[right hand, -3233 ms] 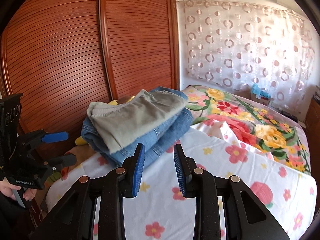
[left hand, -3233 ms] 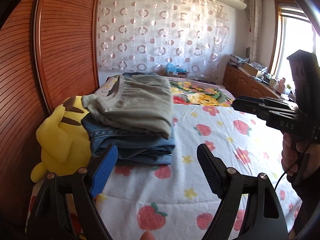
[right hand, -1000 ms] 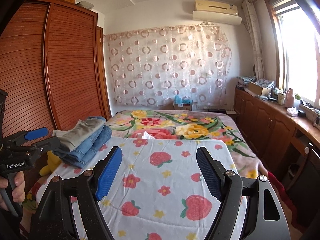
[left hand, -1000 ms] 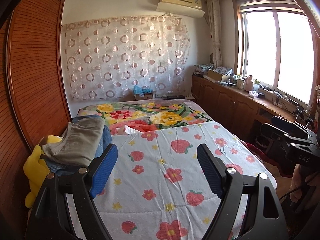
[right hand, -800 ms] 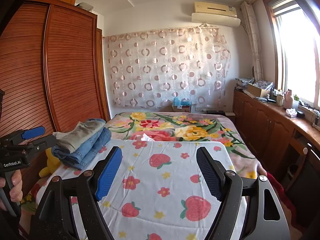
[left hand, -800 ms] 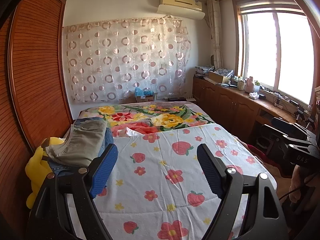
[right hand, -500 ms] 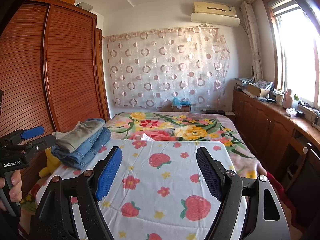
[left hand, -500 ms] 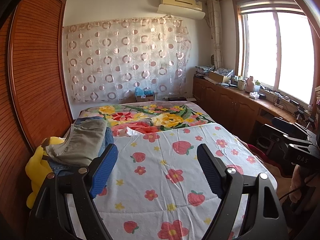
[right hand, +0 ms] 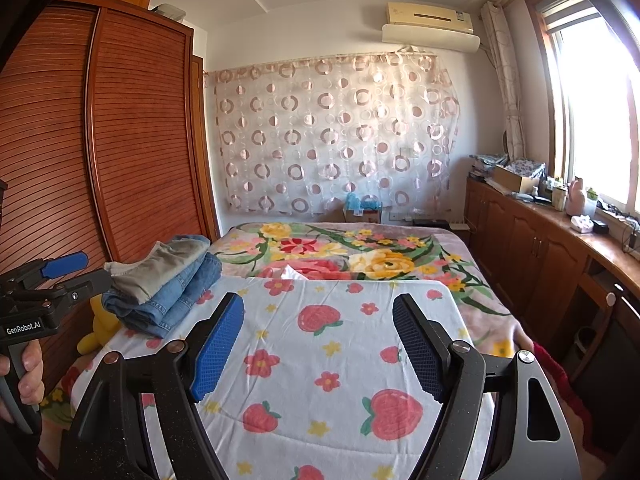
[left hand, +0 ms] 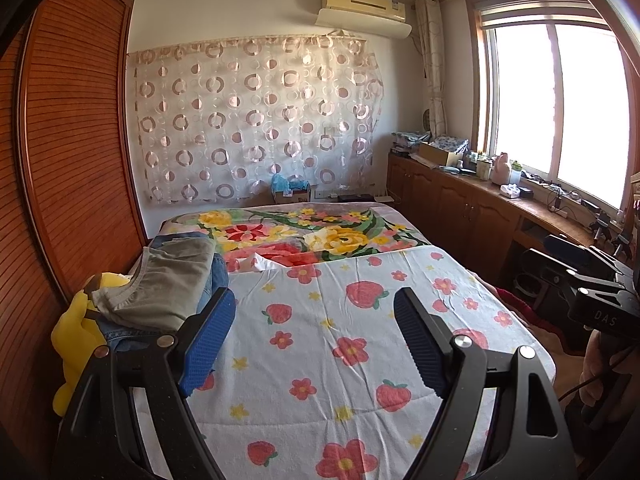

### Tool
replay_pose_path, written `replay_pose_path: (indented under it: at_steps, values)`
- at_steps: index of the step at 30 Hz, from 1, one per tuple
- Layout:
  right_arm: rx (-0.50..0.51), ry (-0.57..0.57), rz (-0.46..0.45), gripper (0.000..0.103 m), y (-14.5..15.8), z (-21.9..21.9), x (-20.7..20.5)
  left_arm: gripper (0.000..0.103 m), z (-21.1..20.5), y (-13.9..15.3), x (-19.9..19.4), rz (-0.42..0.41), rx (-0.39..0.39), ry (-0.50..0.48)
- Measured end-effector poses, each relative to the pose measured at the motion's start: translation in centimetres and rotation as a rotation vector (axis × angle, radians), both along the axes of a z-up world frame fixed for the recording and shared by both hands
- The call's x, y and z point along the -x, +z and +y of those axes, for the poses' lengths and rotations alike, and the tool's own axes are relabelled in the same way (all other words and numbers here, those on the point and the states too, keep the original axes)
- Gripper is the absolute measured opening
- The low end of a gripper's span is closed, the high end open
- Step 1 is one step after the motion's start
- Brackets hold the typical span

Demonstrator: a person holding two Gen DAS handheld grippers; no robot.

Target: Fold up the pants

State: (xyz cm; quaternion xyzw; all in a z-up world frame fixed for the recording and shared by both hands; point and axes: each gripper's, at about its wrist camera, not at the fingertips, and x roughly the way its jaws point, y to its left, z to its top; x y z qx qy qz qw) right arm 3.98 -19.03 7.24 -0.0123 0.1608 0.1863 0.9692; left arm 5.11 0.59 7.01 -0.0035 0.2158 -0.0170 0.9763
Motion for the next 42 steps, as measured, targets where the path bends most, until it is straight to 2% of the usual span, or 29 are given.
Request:
replay_pose_path:
  at_steps: [42]
  values:
    - [-0.004, -0.006, 0.007, 0.079, -0.11, 0.26, 0.0, 0.082, 0.09, -0.16, 0.06, -0.003, 0.0, 0.0]
